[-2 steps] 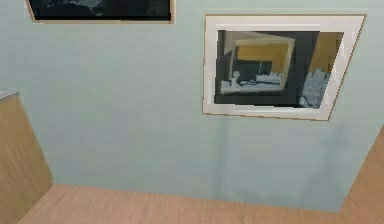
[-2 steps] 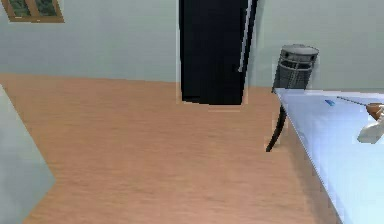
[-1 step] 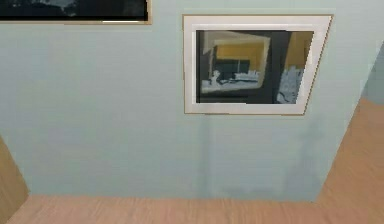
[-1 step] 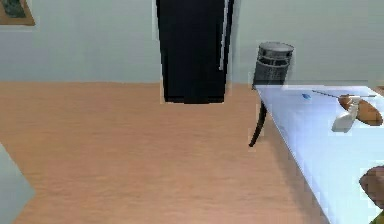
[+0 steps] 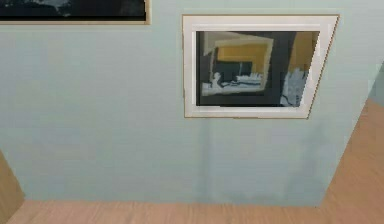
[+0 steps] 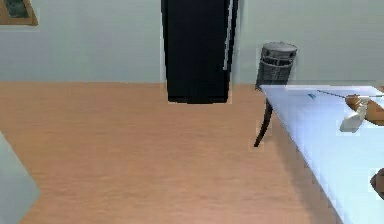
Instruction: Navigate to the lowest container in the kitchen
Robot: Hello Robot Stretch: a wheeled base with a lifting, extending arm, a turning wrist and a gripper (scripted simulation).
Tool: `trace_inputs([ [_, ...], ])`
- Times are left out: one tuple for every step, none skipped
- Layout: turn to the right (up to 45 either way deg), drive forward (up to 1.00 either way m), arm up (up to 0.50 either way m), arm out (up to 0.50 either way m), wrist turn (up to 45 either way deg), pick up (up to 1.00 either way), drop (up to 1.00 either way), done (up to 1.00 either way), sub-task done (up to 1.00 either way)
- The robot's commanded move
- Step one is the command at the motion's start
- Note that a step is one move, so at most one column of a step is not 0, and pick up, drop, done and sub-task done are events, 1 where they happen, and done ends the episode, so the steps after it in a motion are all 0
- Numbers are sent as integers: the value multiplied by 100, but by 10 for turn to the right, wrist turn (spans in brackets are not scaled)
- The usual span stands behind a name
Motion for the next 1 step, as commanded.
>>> trace_inputs([
  [-450,0,0,0,0,0,0,0,0],
])
